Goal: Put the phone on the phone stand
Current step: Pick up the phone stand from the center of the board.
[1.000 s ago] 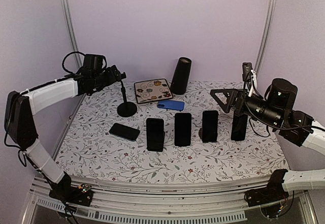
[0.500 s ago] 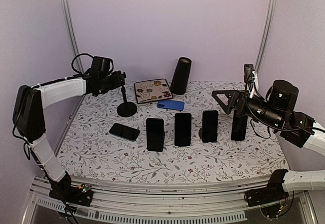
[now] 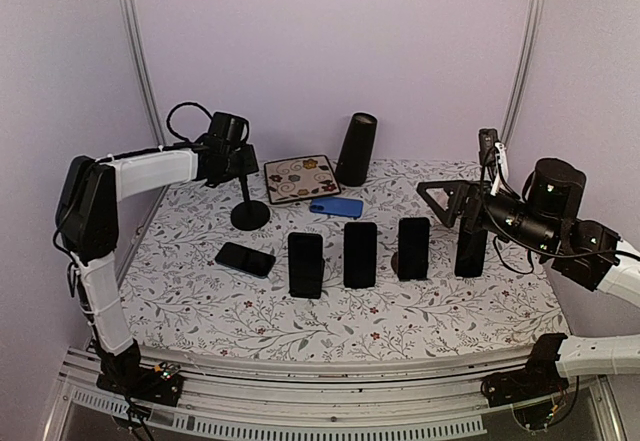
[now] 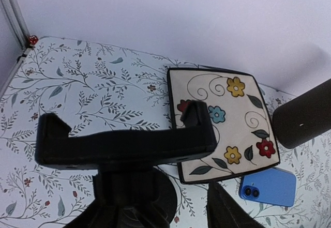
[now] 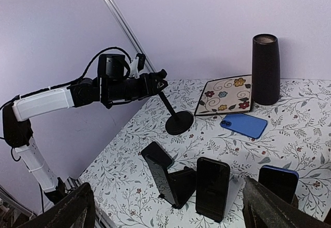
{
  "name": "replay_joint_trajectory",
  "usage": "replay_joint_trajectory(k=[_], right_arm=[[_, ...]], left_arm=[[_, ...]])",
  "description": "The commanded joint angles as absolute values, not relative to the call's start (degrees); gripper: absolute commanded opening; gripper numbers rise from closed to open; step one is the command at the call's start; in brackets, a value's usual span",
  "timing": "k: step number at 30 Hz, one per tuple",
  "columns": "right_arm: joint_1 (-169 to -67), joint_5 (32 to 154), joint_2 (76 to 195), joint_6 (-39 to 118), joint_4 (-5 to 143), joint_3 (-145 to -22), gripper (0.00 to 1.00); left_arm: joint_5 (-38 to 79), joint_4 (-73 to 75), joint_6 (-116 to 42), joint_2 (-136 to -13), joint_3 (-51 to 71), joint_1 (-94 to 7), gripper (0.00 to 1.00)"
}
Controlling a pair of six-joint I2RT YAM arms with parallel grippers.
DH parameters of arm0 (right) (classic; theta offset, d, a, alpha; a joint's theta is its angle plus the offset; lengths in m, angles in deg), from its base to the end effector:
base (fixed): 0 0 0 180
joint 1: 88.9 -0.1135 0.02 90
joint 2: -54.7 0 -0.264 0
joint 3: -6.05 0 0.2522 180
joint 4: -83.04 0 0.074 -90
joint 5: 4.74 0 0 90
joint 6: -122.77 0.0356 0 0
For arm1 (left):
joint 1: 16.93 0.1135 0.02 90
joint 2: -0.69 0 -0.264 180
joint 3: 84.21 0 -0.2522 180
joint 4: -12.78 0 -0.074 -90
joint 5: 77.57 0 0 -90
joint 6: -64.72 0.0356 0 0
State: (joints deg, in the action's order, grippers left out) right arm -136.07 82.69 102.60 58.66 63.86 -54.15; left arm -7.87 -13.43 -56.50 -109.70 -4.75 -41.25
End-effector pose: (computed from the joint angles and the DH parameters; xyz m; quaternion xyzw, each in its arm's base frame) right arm 0.1359 0.1443 0.3500 -0.1235 0.7380 0.3813 0.5429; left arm 0.4127 -0.1729 0.2546 -0.1326 0.8709 -0.0690 0.4682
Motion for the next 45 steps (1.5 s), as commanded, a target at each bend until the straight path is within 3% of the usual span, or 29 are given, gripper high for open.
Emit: replay_joint_trajectory(k=[1,8,17,29,39,45], right_arm=[[-136.1,81.6,101.3,58.0,62.7,-55.7,0.99],[-136.1,81.4,100.2,58.3,61.9,-55.2,0.99],[-136.2,81.5,99.2,59.1,62.1,-54.0,0.99],[-136.1,83.3,101.5,59.2,64.1,-54.2,0.99],[-136.1,88.0,103.3,57.7,64.7,-55.0,0.99],[-136.1,95.9,104.6,55.1,66.3,-56.0,0.99]], left_arm=[[-13.3,-15.4,-54.2,-113.5,-8.4,-42.9,0.54],[-19.0,-14.7,-52.5,-115.2,-9.5,-43.5,0.35],[-19.7,-12.8,-49.0,-112.6,-8.3,-43.4,0.0],[-16.9,-12.3,-41.4,-98.3,-5.8,-43.6,0.0],[0.2,-13.6,-34.1,-82.4,2.3,-48.1,0.0],[4.0,-16.9,-31.0,-73.6,4.2,-55.5,0.0]])
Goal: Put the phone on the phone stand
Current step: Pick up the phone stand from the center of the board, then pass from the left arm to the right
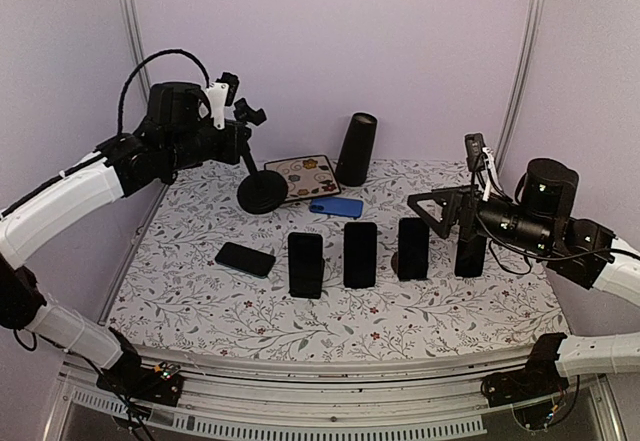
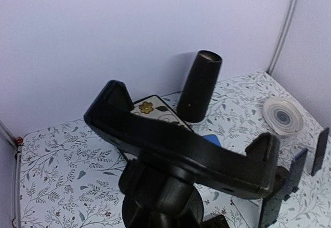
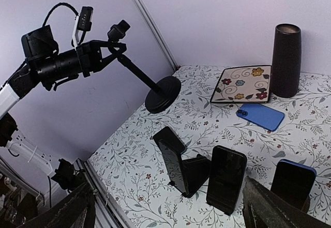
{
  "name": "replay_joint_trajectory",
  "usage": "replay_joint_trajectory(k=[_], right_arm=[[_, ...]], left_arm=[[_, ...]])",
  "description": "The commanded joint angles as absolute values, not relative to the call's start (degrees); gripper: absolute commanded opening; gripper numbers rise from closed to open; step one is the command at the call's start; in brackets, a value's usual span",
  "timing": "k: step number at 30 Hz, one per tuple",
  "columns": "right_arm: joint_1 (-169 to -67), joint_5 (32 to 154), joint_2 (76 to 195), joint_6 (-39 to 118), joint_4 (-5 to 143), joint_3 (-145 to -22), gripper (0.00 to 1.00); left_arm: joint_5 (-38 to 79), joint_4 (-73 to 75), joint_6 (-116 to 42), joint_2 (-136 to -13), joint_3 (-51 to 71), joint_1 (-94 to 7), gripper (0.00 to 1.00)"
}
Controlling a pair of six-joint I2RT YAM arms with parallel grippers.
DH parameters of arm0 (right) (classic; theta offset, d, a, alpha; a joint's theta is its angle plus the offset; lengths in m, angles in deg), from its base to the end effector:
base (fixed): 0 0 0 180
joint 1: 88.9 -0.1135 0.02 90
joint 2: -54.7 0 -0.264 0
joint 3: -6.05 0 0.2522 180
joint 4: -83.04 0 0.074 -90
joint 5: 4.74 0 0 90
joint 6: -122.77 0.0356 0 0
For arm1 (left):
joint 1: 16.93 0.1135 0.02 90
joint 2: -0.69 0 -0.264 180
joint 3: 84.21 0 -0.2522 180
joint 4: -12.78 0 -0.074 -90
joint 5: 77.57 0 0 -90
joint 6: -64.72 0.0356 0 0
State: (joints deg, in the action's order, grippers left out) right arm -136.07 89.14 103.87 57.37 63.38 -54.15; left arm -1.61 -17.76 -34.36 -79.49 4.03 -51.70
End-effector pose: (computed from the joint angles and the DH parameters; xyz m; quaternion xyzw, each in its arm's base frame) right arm 0.1364 0.1507 0.3451 -0.1699 0.7389 0.4027 0.5128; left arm 0.2716 -0.1781 0.3890 0.1104 0.8034 -0.1230 0.5721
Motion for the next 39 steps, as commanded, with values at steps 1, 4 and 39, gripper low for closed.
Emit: replay_joint_trajectory(k=[1,4,39], right_arm=[[-136.1,97.5,104.8,55.0,67.0,-56.0,0.99],[-136.6,101.9,105.3,55.2,69.2,-55.9,0.99],[-143.5,116.1,108.3,53.4,79.4,-52.3,0.75]], left_arm=[[5.7,-17.1,-30.7,-72.4,4.7,-56.4,0.0],[11.5,-17.3,-30.5,-68.5,6.1,-57.7,0.0],[60.5,2.7,-34.2,-81.7,13.6,-77.9,0.0]])
